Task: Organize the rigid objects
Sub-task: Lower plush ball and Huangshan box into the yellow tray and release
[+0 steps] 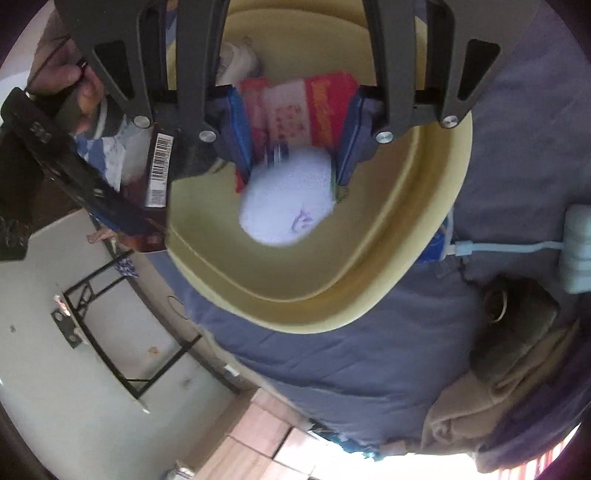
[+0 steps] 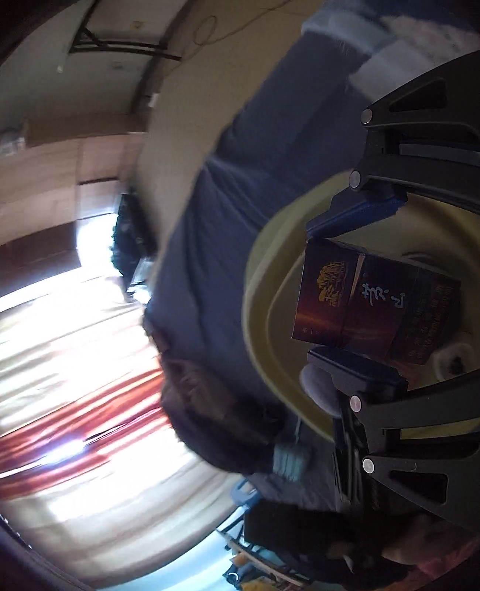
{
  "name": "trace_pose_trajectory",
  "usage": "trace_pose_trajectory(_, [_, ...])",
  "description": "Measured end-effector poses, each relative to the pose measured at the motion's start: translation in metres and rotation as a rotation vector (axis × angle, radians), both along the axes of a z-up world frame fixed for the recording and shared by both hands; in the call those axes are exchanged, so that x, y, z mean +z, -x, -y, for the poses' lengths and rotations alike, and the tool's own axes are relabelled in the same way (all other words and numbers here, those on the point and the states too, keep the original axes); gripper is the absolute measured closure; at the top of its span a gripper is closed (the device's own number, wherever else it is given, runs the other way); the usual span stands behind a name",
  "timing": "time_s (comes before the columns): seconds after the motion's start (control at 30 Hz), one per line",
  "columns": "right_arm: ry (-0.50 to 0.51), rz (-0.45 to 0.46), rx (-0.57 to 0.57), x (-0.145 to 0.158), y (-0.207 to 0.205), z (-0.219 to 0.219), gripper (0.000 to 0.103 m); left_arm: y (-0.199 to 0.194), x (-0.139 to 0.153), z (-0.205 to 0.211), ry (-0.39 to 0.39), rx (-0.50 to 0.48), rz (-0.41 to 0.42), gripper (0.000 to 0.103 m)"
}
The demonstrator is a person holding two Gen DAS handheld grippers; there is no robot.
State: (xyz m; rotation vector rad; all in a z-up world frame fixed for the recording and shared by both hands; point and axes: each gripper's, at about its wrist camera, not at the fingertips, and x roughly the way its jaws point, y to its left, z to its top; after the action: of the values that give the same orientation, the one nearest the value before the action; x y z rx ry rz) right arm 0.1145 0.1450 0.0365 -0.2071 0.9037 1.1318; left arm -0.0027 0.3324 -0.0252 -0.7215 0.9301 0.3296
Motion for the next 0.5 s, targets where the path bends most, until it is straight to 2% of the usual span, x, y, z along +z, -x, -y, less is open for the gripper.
trace_pose_trajectory(0.13, [0.071, -0.005, -0.011, -0.019, -0.011, -0.034, 0.042, -0.002, -0.005, -0.004, 0.035, 0.012, 0.006, 0.058])
trace_pose_trajectory(0.23, [0.085, -0.01, -0.003, -0.02, -0.013, -0.04, 0.039, 0.001, -0.003, -0.006, 0.044, 0.03, 0.011, 0.04])
trace_pose_trajectory(0.27, [0.08, -0.014, -0.002, -0.015, -0.015, -0.044, 0.036, 0.002, 0.001, -0.005, 0.032, 0.036, 0.016, 0.029])
trace_pose_trajectory(0.3, [0.064, -0.017, -0.006, -0.012, -0.014, -0.042, 0.024, 0.005, 0.009, -0.004, 0.011, 0.047, 0.033, 0.021])
trace_pose_trajectory(0.33, [0.027, -0.016, -0.025, -0.006, -0.015, -0.034, 0.011, 0.009, 0.017, -0.002, -0.004, 0.052, 0.059, 0.018])
trace_pose_trajectory(0.4, [-0.048, -0.002, -0.083, 0.009, -0.019, -0.013, 0.001, 0.016, 0.037, 0.005, -0.026, 0.045, 0.121, 0.002])
trace_pose_trajectory(0.5, [-0.165, 0.011, -0.187, 0.036, -0.021, 0.037, 0.0, 0.016, 0.062, 0.024, -0.037, -0.011, 0.203, 0.0])
